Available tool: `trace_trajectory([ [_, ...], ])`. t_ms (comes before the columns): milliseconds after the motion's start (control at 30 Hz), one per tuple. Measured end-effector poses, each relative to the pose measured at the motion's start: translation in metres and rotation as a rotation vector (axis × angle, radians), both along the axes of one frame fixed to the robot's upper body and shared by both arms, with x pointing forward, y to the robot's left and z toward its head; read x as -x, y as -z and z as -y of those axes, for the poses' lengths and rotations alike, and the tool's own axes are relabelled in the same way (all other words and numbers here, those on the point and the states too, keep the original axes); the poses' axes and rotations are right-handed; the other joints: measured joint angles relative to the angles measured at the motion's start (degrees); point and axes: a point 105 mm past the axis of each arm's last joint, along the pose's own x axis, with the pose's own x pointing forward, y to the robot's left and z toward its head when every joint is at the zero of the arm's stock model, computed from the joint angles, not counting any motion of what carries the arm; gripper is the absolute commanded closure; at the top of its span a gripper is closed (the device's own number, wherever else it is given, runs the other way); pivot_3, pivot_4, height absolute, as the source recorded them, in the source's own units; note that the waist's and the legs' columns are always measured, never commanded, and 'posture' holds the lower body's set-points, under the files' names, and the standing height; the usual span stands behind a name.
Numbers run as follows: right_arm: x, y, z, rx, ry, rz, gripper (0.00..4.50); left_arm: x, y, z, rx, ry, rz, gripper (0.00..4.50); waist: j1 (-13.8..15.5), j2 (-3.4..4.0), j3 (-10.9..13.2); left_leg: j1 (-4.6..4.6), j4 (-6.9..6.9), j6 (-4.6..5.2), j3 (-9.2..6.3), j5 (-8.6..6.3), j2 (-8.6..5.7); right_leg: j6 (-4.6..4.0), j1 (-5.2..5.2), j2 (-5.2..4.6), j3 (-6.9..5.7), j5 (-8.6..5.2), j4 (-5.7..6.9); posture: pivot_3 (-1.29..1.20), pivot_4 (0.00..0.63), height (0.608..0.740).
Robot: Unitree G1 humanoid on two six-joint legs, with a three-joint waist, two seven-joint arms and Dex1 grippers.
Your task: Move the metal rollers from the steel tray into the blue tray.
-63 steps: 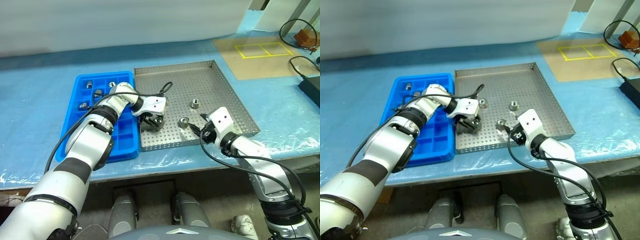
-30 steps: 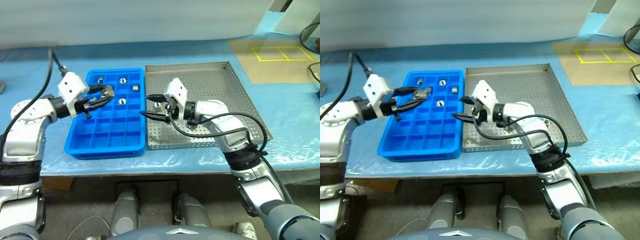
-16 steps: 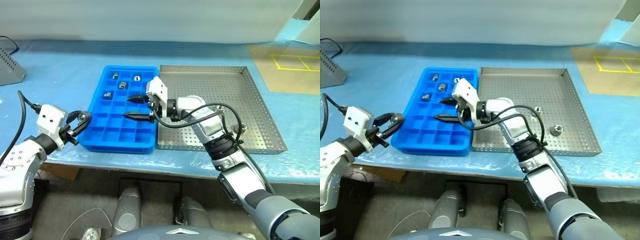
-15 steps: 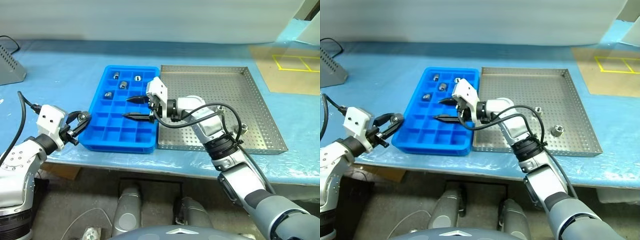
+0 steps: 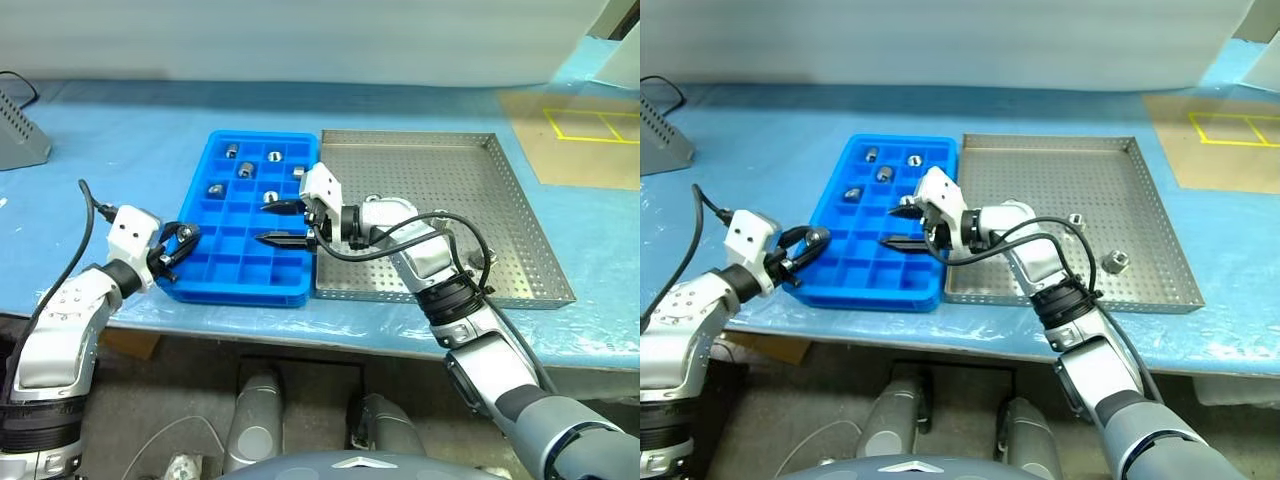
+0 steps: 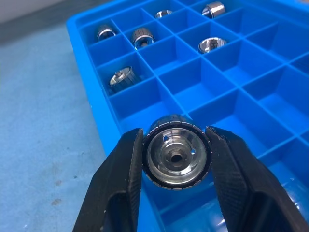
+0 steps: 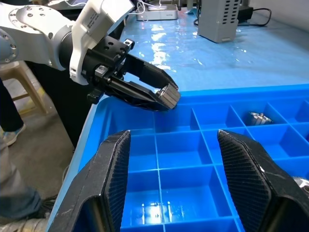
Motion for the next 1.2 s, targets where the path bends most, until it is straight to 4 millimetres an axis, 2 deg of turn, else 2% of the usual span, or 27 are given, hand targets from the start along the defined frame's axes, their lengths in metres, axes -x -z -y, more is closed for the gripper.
trace_trajectory([
  [200, -0.002, 0.002, 0.005, 0.010, 0.034, 0.011, 1.59, -0.008, 0.000, -0.004, 0.034, -0.011, -0.013, 0.81, -0.42, -0.01, -0.01, 0.01, 0.06, -0.05, 0.00, 0.03, -0.01, 0.00, 0.00, -0.02, 0.00, 0.00, 0.14, 0.21, 0.150, 0.740],
  [367, -0.004, 0.000, 0.009, 0.011, 0.054, 0.023, 1.59, -0.014, -0.017, 0.010, 0.067, 0.046, 0.024, 0.81, -0.94, -0.01, -0.01, 0.02, 0.18, -0.08, 0.00, 0.05, -0.02, -0.02, -0.06, -0.03, 0.02, -0.01, 0.40, 0.18, 0.150, 0.740],
  [500, -0.007, -0.001, 0.021, 0.014, 0.094, 0.031, 1.59, -0.011, -0.045, 0.045, 0.111, 0.212, 0.081, 0.81, -1.06, -0.01, -0.01, 0.03, 0.23, -0.15, 0.00, 0.11, -0.03, -0.04, -0.13, -0.04, 0.06, -0.02, 0.58, 0.14, 0.150, 0.740],
  [633, -0.018, -0.012, 0.044, -0.006, 0.184, 0.045, 1.59, -0.018, -0.078, 0.066, 0.150, 0.299, 0.164, 0.81, -1.28, -0.01, -0.01, 0.11, 0.24, -0.24, 0.01, 0.18, -0.03, -0.05, -0.18, -0.03, 0.10, -0.02, 0.81, 0.07, 0.150, 0.740],
  [733, -0.028, -0.021, 0.065, -0.021, 0.273, 0.067, 1.59, -0.027, -0.093, 0.078, 0.167, 0.344, 0.200, 0.81, -1.51, -0.02, -0.01, 0.14, 0.28, -0.34, 0.03, 0.26, -0.05, -0.04, -0.15, -0.03, 0.17, -0.02, 0.84, 0.02, 0.150, 0.740],
  [833, -0.034, -0.029, 0.084, -0.029, 0.355, 0.095, 1.59, -0.046, -0.093, 0.095, 0.151, 0.395, 0.196, 0.81, -1.68, -0.01, -0.01, 0.15, 0.28, -0.33, 0.05, 0.28, -0.08, -0.04, -0.14, -0.03, 0.20, -0.01, 0.84, -0.03, 0.150, 0.740],
  [967, -0.035, -0.028, 0.100, -0.035, 0.436, 0.097, 1.59, -0.076, -0.068, 0.119, 0.015, 0.447, 0.136, 0.81, -2.97, -0.03, -0.02, 0.06, 0.32, -0.23, 0.05, 0.26, -0.11, 0.06, -0.17, -0.03, 0.23, 0.04, 0.80, -0.11, 0.150, 0.740],
  [1033, -0.033, -0.026, 0.107, -0.032, 0.467, 0.097, 1.59, -0.091, -0.062, 0.135, -0.078, 0.497, 0.125, 0.81, -3.62, -0.06, -0.01, 0.01, 0.33, -0.21, 0.03, 0.25, -0.11, 0.18, -0.19, -0.01, 0.21, 0.11, 0.79, -0.15, 0.150, 0.740],
  [1067, -0.032, -0.024, 0.108, -0.032, 0.480, 0.095, 1.59, -0.099, -0.063, 0.142, -0.136, 0.525, 0.130, 0.81, -3.92, -0.07, 0.00, -0.04, 0.33, -0.21, 0.01, 0.26, -0.11, 0.22, -0.21, -0.01, 0.20, 0.14, 0.79, -0.16, 0.150, 0.740],
  [1200, -0.026, -0.020, 0.113, -0.036, 0.525, 0.092, 1.59, -0.116, -0.090, 0.167, -0.311, 0.654, 0.166, 0.81, -5.49, -0.08, 0.00, -0.01, 0.36, -0.08, 0.06, 0.18, -0.19, 0.28, -0.19, -0.04, 0.24, 0.18, 0.75, -0.24, 0.150, 0.740],
])
